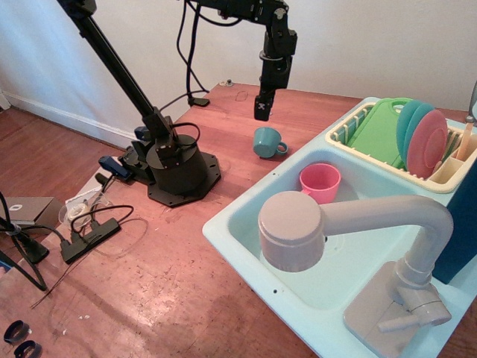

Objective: Put cup from anywhere into sink

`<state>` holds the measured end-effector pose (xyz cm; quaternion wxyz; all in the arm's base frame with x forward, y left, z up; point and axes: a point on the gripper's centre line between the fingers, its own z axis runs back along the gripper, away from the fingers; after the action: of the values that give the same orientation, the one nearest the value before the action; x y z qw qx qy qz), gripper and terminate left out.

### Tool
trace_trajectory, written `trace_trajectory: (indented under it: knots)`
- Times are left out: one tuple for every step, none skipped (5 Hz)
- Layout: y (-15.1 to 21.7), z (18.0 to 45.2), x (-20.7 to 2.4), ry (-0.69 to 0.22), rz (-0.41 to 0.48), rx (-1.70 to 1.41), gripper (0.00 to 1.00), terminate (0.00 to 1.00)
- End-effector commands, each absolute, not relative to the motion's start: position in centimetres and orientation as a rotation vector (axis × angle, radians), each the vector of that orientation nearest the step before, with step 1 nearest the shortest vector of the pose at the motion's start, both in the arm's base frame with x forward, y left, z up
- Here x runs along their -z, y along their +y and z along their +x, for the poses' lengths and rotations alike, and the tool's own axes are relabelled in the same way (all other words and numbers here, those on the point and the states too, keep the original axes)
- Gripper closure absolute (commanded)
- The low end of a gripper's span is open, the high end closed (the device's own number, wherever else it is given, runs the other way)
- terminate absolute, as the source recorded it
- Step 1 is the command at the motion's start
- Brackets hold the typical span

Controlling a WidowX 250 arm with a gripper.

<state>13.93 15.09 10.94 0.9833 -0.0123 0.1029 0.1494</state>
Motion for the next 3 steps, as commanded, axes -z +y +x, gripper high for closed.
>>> trace_trajectory:
  knots:
    - [15.1,13.9,-10.9,0.207,-0.025,-0.3,0.0,0.0]
    - [14.6,14.3,-9.1,0.21,-0.039,-0.297,0.0,0.0]
    - [14.2,14.3,-7.5,0.214,-0.055,-0.303,0.0,0.0]
